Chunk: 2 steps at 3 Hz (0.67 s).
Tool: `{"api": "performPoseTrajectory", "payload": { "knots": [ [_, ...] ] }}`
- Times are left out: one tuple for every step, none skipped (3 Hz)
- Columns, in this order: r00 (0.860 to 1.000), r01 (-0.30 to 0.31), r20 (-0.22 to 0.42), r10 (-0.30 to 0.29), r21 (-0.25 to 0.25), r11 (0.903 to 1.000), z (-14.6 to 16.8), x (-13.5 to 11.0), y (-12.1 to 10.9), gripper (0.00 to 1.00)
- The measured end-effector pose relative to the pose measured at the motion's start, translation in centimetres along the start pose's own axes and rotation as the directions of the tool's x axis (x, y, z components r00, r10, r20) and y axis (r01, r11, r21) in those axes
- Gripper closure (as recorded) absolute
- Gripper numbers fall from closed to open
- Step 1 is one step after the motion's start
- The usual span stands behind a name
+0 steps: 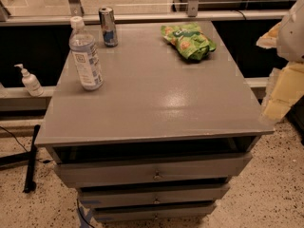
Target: Knock blue plastic bottle over
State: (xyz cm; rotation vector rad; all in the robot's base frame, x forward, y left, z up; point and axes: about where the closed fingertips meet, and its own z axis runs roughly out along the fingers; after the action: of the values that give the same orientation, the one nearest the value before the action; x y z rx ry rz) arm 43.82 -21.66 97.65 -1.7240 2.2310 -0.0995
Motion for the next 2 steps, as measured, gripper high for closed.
{"api": "performPoseTrajectory", "payload": {
  "knots": [
    [1.000,0.000,0.000,0.000,0.000,1.0000,0.0,0.0,0.0,0.00],
    [0.997,-0.020,0.069,0.020,-0.004,0.9998,2.1,-1.2,-0.5,0.00]
  ]
}}
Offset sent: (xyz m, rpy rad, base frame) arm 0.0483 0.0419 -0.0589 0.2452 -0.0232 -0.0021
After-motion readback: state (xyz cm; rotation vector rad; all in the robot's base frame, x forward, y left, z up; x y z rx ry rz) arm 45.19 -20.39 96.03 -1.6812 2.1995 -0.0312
